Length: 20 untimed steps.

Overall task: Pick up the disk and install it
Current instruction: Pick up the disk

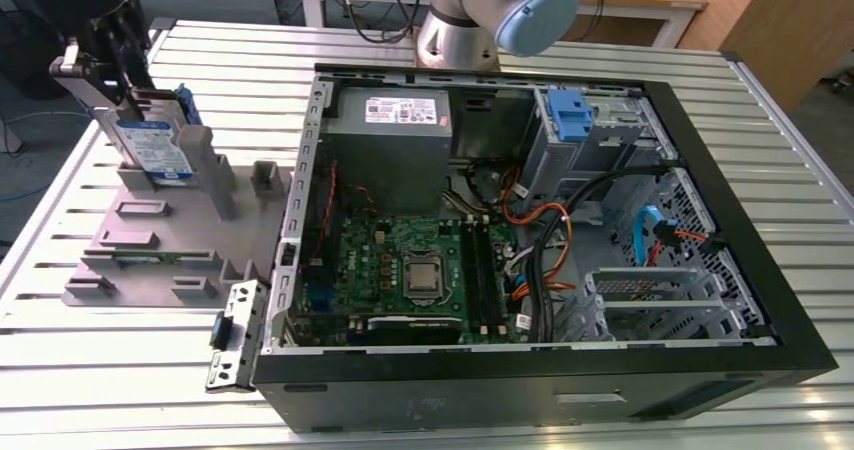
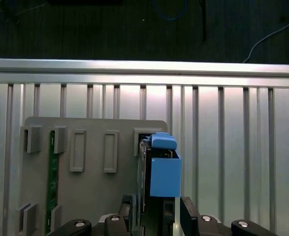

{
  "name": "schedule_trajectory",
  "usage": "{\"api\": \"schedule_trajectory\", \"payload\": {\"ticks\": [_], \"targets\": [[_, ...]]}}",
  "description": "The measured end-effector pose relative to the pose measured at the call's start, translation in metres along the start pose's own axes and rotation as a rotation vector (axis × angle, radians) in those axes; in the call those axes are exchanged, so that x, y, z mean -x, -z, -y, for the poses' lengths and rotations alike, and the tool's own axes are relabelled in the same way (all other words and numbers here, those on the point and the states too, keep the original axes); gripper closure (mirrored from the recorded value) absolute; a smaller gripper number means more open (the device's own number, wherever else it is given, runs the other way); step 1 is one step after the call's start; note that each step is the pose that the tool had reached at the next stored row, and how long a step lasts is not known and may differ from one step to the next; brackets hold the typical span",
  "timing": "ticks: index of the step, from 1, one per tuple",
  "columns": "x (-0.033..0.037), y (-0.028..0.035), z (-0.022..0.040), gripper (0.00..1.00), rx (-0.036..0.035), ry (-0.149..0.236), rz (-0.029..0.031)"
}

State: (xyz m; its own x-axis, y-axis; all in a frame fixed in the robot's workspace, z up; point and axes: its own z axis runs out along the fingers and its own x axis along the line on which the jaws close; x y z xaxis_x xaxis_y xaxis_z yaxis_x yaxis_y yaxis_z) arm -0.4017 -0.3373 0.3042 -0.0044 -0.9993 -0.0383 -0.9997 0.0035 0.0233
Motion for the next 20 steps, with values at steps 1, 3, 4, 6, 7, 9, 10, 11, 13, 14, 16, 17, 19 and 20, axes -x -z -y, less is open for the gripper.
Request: {"api": "schedule_trajectory", "payload": {"ticks": [1,3,4,6,7,9,10,11,13,14,16,17,19,20], "targets": [[0.0,0.0,0.0,0.49,0.0,0.0,0.0],[0.0,0.0001,0.0,0.49,0.0001,0.0,0.0],[0.0,0.0002,0.0,0.49,0.0003,0.0,-0.0001],[-0.0001,0.0002,0.0017,0.49,0.0005,0.001,-0.0001],[0.0,0.0,0.0026,0.49,0.0003,0.003,-0.0001],[0.0,-0.0001,0.0031,0.49,0.0006,0.009,-0.0002],[0.0,-0.0001,0.0031,0.49,0.0008,0.012,-0.0003],[0.0,-0.0001,0.0031,0.49,0.0009,0.014,-0.0003],[0.0,-0.0001,0.0032,0.49,0.0009,0.017,-0.0003],[0.0,-0.0001,0.0032,0.49,0.001,0.018,-0.0004],[0.0,-0.0001,0.0032,0.49,0.001,0.02,-0.0004],[0.0,-0.0001,0.0029,0.49,0.0011,0.02,-0.0005],[0.0,-0.0001,0.0027,0.49,0.0011,0.021,-0.0005],[0.0,-0.0001,0.0026,0.49,0.001,0.021,-0.0004]]}}
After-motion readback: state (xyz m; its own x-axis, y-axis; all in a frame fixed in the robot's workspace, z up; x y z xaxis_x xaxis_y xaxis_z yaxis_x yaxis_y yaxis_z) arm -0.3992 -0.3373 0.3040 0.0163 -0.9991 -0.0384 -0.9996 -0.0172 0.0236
